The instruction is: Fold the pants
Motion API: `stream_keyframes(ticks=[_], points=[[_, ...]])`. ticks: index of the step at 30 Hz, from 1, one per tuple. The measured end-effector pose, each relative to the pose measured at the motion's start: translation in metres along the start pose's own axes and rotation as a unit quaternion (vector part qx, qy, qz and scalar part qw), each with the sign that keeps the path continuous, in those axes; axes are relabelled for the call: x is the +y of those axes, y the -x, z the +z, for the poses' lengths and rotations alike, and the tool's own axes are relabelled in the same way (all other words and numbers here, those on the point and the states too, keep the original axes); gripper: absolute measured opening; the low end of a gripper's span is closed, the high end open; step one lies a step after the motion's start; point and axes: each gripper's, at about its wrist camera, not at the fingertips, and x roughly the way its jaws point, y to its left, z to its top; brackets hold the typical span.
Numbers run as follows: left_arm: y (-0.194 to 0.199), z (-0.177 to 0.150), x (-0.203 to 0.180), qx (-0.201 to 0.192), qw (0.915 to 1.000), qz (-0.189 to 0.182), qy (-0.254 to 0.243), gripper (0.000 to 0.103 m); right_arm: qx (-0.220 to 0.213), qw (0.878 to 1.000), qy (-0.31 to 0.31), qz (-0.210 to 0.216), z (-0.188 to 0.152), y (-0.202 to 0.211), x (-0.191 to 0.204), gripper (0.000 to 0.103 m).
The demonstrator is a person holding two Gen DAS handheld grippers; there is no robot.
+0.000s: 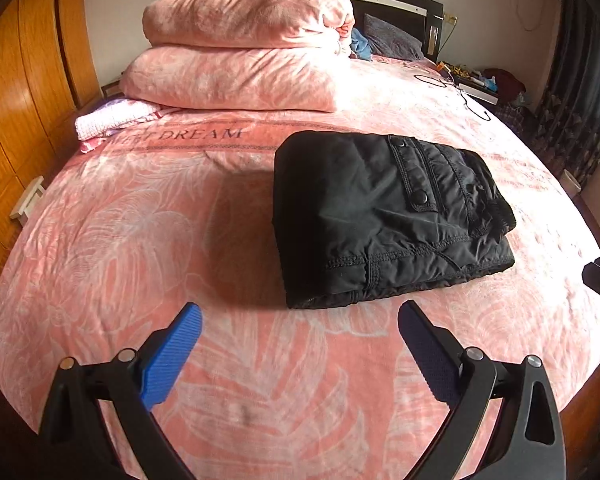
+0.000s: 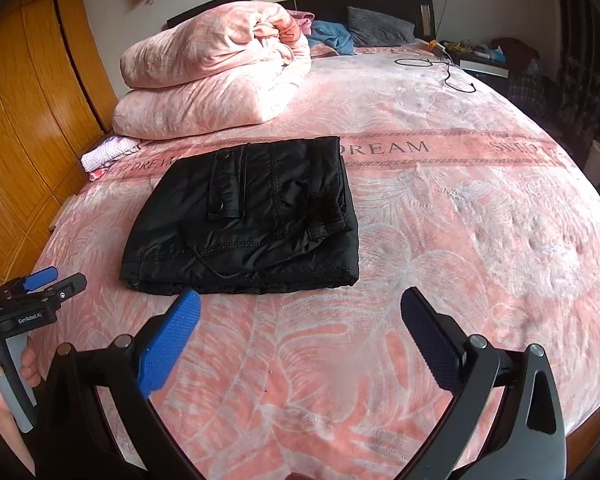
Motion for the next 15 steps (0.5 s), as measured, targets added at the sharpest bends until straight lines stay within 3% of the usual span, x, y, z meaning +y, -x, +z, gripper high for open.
stream_keyframes(ticks=[5,15], points=[[0.005,-0.003,-0.001,-0.01,0.9999,0.006,0.001,0.099,-0.009,1.0,0.013,-0.015,-0.003,0.009,0.013,0.1],[-0.007,-0.002,-0.011,-0.013,0.9996,0.019,-0.016,0.099,0.002,0.999,0.026,-0.042,-0.008,-0.013,0.025,0.1]])
